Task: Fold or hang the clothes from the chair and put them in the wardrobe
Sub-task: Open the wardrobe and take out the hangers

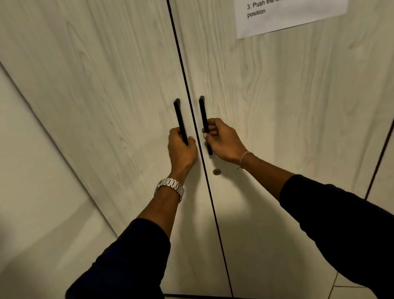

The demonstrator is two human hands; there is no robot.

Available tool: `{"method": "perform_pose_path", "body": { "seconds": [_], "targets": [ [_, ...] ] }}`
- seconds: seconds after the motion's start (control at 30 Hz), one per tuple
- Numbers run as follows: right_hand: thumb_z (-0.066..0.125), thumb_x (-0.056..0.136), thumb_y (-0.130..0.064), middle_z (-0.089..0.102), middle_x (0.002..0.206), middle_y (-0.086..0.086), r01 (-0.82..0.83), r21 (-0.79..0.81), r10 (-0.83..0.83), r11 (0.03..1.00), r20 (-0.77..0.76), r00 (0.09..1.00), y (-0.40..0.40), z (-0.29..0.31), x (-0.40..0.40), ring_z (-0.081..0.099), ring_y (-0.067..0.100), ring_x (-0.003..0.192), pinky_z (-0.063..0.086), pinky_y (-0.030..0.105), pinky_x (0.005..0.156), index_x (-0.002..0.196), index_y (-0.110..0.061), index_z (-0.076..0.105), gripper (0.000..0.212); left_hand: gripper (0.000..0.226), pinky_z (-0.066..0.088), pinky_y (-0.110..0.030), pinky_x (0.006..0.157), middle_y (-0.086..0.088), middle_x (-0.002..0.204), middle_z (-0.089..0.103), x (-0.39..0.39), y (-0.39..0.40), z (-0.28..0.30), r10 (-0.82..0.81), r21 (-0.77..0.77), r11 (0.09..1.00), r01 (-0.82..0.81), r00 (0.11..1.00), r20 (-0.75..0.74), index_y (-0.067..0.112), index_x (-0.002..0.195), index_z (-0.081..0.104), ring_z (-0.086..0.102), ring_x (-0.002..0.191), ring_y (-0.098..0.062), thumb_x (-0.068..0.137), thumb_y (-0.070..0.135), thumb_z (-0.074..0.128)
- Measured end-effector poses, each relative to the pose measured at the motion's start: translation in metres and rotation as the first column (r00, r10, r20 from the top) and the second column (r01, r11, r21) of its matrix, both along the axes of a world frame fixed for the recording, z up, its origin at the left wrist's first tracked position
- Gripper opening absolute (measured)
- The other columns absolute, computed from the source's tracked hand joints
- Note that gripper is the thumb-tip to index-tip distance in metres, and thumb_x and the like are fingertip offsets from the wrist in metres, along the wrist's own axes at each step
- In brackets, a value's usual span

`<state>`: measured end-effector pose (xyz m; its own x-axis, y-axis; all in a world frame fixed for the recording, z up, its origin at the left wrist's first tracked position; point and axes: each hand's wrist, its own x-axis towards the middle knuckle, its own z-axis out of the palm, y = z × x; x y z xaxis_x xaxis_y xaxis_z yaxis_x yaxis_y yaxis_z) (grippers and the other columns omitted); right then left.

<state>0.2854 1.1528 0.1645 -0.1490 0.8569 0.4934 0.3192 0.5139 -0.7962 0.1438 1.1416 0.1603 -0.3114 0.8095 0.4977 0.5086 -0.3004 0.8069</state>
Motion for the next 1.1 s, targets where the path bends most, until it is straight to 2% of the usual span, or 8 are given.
{"method": "perform_pose_path", "body": {
  "seconds": [0.1,0.23,0.33,0.47,0.7,0.9,1.0,1.1],
  "targets": [
    [0.054,0.103,-0.019,0.068,0.110,0.001,-0.031,-0.041,0.027,0.999,-0.093,0.995,0.011,-0.005,-0.013,0.068,0.012,0.098,0.056,0.026,0.087,0.129,-0.009,0.054,0.028,0.013,0.052,-0.033,0.071,0.001,0.086,0.062,-0.002,0.011,0.003,-0.047,0.021,0.999,0.045,0.994,0.098,0.009,0.110,0.056,0.060,0.076,-0.014,0.101,0.018,0.054],
    [0.038,0.109,-0.023,0.070,0.093,0.014,-0.070,-0.075,0.058,0.995,-0.152,0.987,0.018,-0.020,-0.023,0.070,0.022,0.085,0.059,0.027,0.078,0.113,-0.002,0.055,0.027,0.018,0.057,-0.035,0.070,-0.010,0.082,0.071,-0.009,0.021,-0.003,-0.110,0.056,0.993,0.101,0.975,0.193,0.009,0.102,0.065,0.068,0.073,-0.020,0.103,0.024,0.055],
    [0.036,0.109,-0.020,0.064,0.082,0.018,-0.053,-0.098,0.035,0.994,-0.181,0.983,0.017,-0.027,-0.028,0.062,0.022,0.070,0.054,0.026,0.064,0.104,0.002,0.053,0.029,0.018,0.058,-0.037,0.069,-0.015,0.081,0.071,-0.015,0.023,-0.008,-0.160,0.072,0.986,0.147,0.959,0.235,0.008,0.099,0.068,0.066,0.069,-0.017,0.101,0.023,0.058],
    [0.034,0.110,-0.024,0.060,0.071,0.008,-0.002,-0.165,-0.043,0.986,-0.269,0.962,0.019,-0.029,-0.036,0.054,0.013,0.060,0.048,0.024,0.056,0.091,-0.013,0.055,0.030,0.018,0.059,-0.040,0.075,-0.012,0.078,0.070,-0.019,0.022,-0.007,-0.195,0.061,0.981,0.186,0.937,0.289,0.007,0.097,0.071,0.065,0.068,-0.017,0.100,0.021,0.061],
    [0.028,0.109,-0.038,0.064,0.082,0.006,0.175,-0.089,-0.185,0.981,-0.117,0.976,0.003,-0.027,-0.049,0.061,0.017,0.071,0.050,0.027,0.066,0.106,-0.007,0.052,0.039,0.019,0.059,-0.043,0.075,-0.007,0.075,0.069,-0.022,0.015,-0.006,-0.199,0.026,0.979,0.201,0.926,0.321,0.008,0.091,0.073,0.063,0.067,-0.017,0.099,0.022,0.063],
    [0.028,0.108,-0.042,0.064,0.088,0.005,0.247,-0.105,-0.253,0.963,-0.040,0.967,-0.020,-0.027,-0.054,0.060,0.018,0.074,0.047,0.031,0.067,0.107,-0.007,0.047,0.040,0.020,0.057,-0.039,0.071,-0.009,0.075,0.066,-0.026,-0.005,-0.006,-0.208,0.009,0.975,0.223,0.893,0.399,0.001,0.094,0.072,0.059,0.066,-0.018,0.099,0.018,0.063],
    [0.031,0.108,-0.039,0.061,0.084,0.005,0.272,-0.103,-0.277,0.957,-0.033,0.960,-0.034,-0.026,-0.057,0.056,0.016,0.069,0.044,0.029,0.061,0.108,-0.006,0.045,0.035,0.020,0.056,-0.033,0.069,-0.008,0.074,0.065,-0.030,-0.022,-0.009,-0.216,0.021,0.973,0.229,0.879,0.425,0.000,0.096,0.072,0.058,0.065,-0.016,0.099,0.017,0.063],
    [0.040,0.108,-0.028,0.057,0.081,0.002,0.304,-0.080,-0.308,0.949,-0.038,0.951,-0.047,-0.028,-0.060,0.053,0.013,0.065,0.042,0.027,0.059,0.107,-0.009,0.043,0.019,0.022,0.058,-0.030,0.071,-0.007,0.074,0.067,-0.038,-0.040,-0.012,-0.209,0.042,0.977,0.210,0.899,0.385,-0.001,0.093,0.073,0.060,0.064,-0.014,0.099,0.018,0.063]
  ]
}}
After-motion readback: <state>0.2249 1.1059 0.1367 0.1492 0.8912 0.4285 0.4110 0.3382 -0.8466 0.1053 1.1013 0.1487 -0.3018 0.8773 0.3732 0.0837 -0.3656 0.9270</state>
